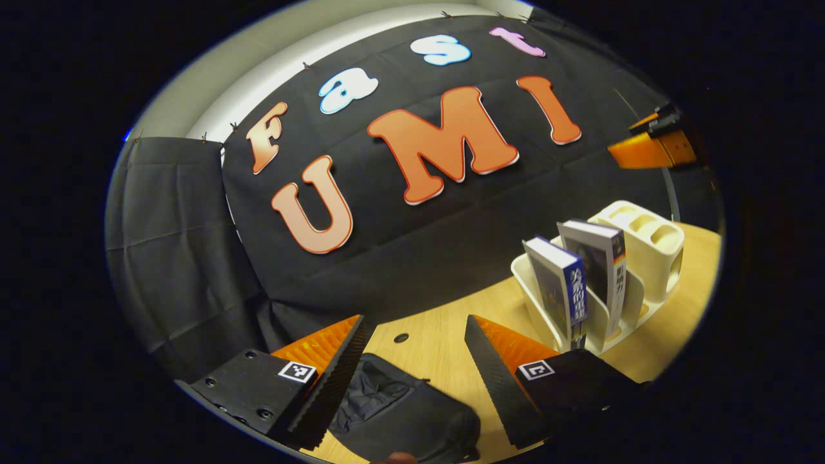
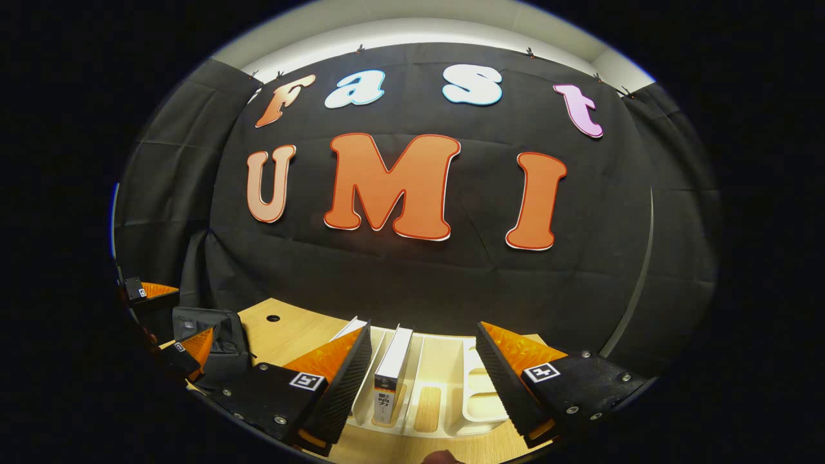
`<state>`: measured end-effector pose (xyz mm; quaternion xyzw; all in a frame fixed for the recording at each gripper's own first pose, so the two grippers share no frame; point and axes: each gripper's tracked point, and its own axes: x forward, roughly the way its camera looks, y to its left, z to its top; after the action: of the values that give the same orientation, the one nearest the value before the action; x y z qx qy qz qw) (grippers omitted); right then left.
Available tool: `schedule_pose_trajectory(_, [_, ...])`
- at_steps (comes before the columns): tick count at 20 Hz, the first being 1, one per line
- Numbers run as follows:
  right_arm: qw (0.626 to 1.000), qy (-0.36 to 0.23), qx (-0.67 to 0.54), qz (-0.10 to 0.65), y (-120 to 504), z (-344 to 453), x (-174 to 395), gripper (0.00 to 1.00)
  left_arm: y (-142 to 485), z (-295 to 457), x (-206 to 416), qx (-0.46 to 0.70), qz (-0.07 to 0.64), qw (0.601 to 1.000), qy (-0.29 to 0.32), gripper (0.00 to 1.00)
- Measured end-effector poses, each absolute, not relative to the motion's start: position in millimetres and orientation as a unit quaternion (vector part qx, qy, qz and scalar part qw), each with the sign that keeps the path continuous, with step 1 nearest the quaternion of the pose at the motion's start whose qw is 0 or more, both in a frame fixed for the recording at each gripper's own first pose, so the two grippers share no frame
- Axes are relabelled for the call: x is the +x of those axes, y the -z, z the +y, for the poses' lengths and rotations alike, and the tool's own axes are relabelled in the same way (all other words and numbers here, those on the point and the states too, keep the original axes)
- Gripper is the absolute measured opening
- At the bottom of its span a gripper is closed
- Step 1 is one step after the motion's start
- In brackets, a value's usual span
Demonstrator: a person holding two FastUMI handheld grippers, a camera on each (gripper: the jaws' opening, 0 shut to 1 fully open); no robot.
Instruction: Open the schoolbag, grab two books from the bookshelf and put them into the schoolbag.
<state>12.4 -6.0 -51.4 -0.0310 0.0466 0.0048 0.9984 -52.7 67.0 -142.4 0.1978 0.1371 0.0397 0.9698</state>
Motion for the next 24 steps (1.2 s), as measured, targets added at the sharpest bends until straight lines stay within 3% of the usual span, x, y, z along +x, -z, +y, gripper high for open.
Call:
schedule_pose_trajectory(10, [0.997, -0.031, -0.031, 0.065, 77, -13, 33, 0.97, 240, 87, -101, 0.351, 0.228, 0.908, -0.025, 0.97])
schedule_pose_trajectory(19, [0.997, -0.012, -0.029, 0.076, 88, -33, 37, 0.96, 341, 119, -152, 0.410, 0.342, 0.846, -0.012, 0.97])
schedule_pose_trajectory(24, [0.997, 0.000, -0.030, 0.077, 87, -38, 36, 0.96, 366, 139, -150, 0.423, 0.369, 0.827, -0.025, 0.97])
